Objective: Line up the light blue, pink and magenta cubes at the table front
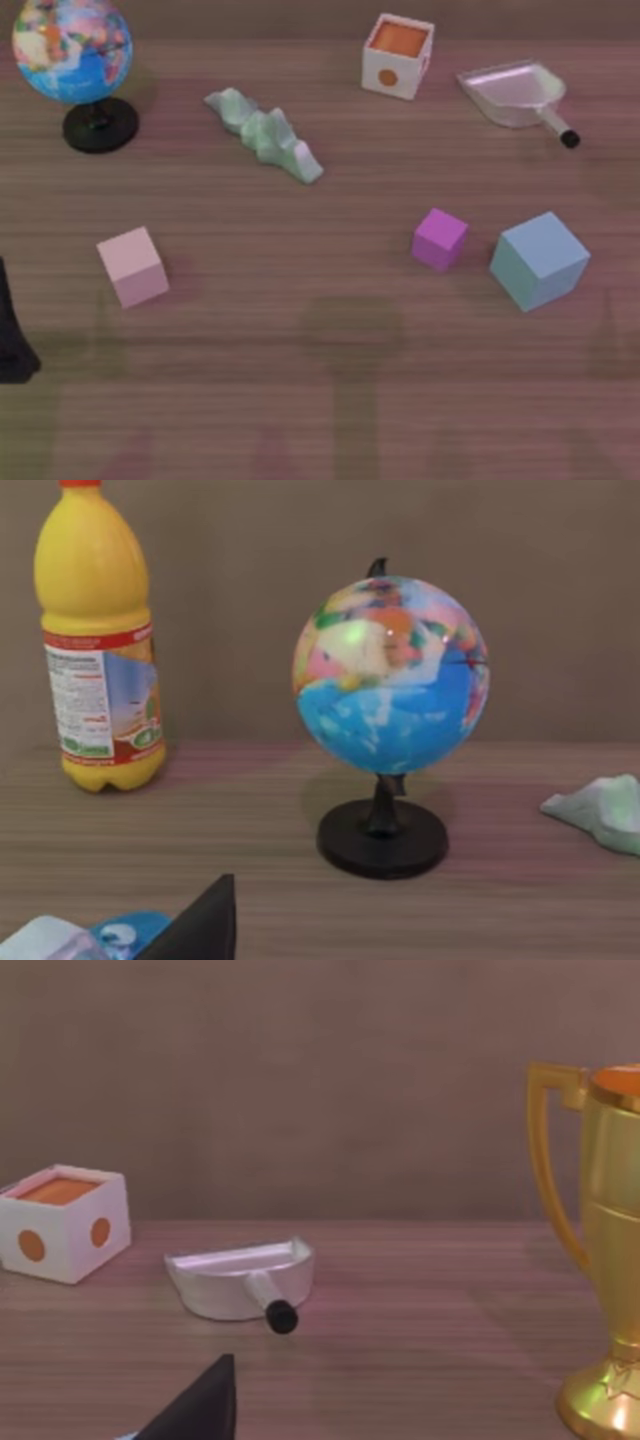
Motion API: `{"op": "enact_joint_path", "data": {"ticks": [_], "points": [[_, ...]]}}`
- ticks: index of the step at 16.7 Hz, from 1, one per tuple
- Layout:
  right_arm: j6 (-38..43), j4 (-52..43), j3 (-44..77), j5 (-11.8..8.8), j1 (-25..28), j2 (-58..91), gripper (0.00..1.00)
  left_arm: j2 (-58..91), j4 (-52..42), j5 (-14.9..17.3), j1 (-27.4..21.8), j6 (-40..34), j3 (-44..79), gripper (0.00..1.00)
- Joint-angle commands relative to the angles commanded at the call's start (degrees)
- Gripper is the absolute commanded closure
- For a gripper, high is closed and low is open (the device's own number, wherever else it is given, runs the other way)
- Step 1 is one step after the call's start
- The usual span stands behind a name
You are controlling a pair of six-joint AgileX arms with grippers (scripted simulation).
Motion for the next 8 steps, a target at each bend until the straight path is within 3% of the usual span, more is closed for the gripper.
{"op": "enact_joint_path", "data": {"ticks": [4, 8], "points": [[-0.4, -1.2, 1.7, -0.1, 0.5, 1.7, 0.0, 0.0, 0.0, 0.0, 0.0, 0.0, 0.0, 0.0], [-3.0, -8.0, 12.4, -0.2, 3.2, 12.2, 0.0, 0.0, 0.0, 0.0, 0.0, 0.0, 0.0, 0.0]]}}
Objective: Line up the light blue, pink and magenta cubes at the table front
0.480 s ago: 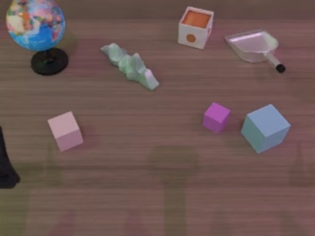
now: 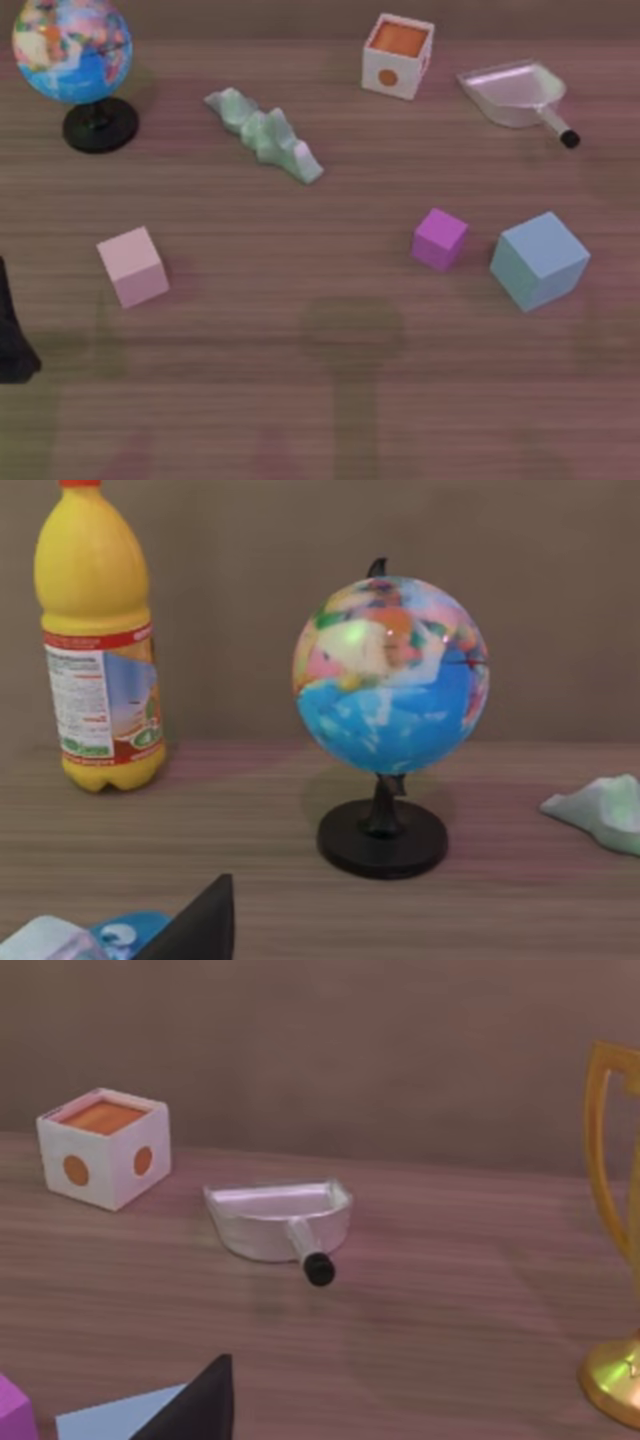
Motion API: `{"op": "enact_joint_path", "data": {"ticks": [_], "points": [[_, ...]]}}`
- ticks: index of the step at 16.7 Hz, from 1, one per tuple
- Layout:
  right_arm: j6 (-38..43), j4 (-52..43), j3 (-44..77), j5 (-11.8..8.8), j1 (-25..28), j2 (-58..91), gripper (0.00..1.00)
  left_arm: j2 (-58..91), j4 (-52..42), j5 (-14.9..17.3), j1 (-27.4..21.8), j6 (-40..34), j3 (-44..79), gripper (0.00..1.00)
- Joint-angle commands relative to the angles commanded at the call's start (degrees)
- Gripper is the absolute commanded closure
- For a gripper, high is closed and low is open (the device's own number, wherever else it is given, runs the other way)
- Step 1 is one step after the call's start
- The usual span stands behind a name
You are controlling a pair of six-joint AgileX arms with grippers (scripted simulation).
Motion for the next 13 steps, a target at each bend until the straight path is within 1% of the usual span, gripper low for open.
{"op": "enact_joint_path", "data": {"ticks": [4, 13], "points": [[-4.2, -11.6, 18.9, 0.2, 4.0, 20.0, 0.0, 0.0, 0.0, 0.0, 0.0, 0.0, 0.0, 0.0], [-15.4, -44.1, 68.6, 0.2, 14.7, 80.8, 0.0, 0.0, 0.0, 0.0, 0.0, 0.0, 0.0, 0.0]]}}
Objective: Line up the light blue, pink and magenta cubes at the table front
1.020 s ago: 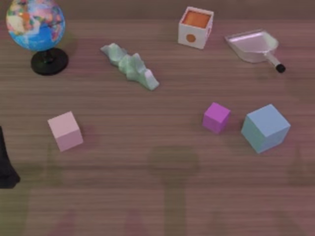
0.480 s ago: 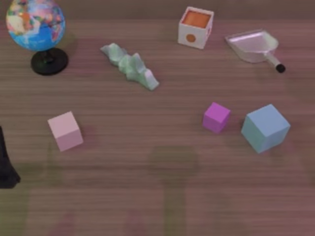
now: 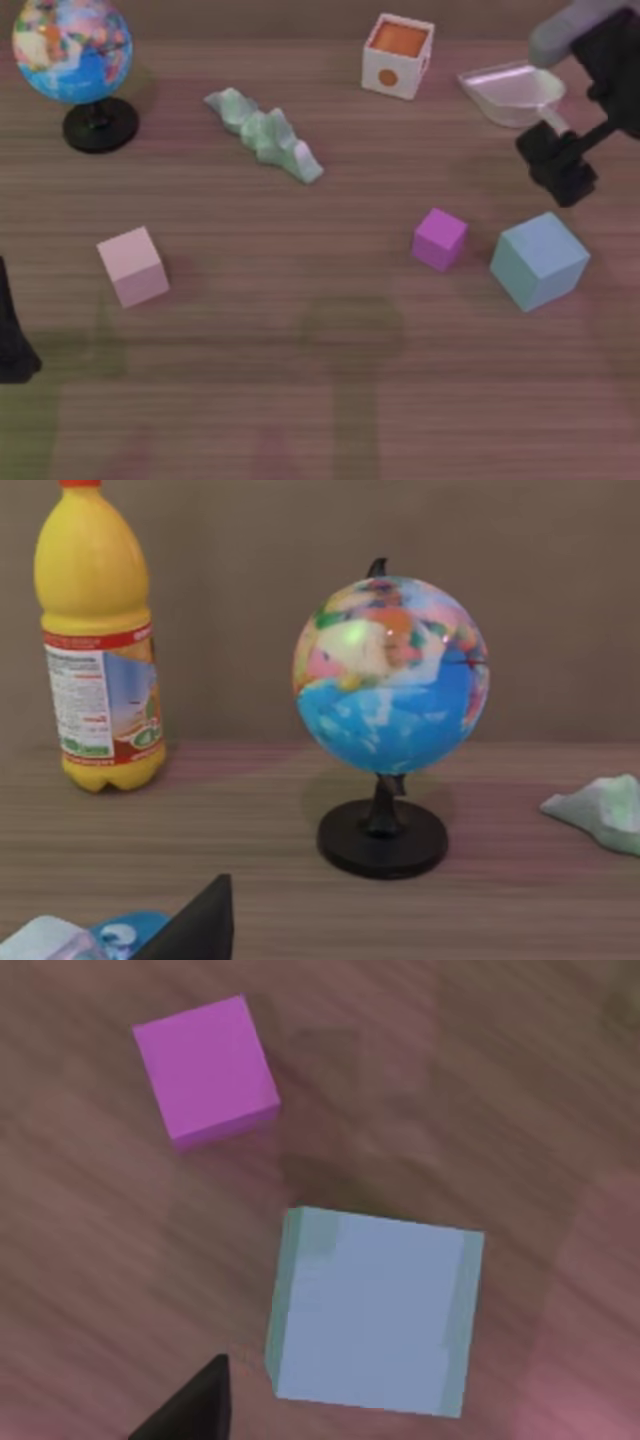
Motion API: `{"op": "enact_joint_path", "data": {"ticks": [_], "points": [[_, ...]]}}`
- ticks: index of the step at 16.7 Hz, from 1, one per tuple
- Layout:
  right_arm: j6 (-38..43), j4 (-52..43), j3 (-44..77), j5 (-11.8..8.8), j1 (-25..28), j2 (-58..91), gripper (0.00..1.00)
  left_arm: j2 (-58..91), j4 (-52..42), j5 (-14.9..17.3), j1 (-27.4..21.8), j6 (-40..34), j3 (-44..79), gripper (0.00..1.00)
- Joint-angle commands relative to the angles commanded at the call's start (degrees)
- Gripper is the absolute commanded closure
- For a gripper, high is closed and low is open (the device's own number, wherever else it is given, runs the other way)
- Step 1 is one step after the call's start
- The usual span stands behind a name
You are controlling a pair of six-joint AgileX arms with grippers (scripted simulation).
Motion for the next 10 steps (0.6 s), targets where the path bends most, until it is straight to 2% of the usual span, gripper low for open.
{"op": "enact_joint_path", "data": {"ticks": [5, 10], "points": [[-5.2, -14.4, 22.4, -0.1, 5.1, 25.2, 0.0, 0.0, 0.0, 0.0, 0.0, 0.0, 0.0, 0.0], [-8.4, -22.3, 37.7, 0.2, 8.1, 39.7, 0.0, 0.0, 0.0, 0.0, 0.0, 0.0, 0.0, 0.0]]}}
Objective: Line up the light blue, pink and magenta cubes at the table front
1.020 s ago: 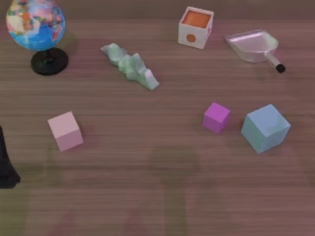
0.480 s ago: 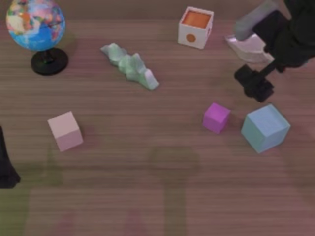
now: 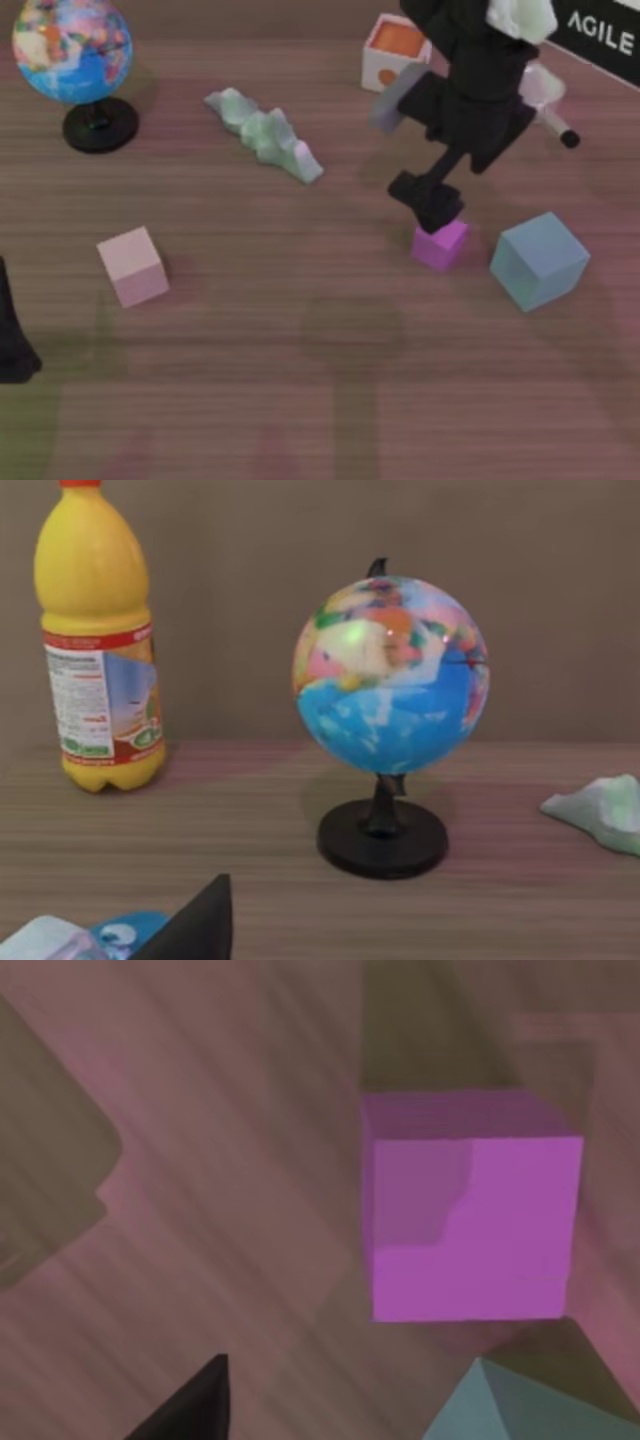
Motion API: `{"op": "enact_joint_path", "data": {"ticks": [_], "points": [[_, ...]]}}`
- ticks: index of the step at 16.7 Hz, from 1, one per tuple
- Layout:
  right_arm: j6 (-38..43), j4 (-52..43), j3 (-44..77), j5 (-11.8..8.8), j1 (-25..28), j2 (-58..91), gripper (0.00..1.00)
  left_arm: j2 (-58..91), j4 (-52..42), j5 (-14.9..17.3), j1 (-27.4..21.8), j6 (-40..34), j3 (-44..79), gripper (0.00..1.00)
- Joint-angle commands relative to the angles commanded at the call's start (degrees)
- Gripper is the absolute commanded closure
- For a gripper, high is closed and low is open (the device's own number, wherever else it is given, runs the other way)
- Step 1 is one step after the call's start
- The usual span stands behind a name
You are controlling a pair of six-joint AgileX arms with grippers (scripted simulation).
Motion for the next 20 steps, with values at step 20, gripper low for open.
{"op": "enact_joint_path", "data": {"ticks": [20], "points": [[-0.5, 16.2, -10.7, 0.1, 0.7, 6.9, 0.0, 0.0, 0.0, 0.0, 0.0, 0.0, 0.0, 0.0]]}}
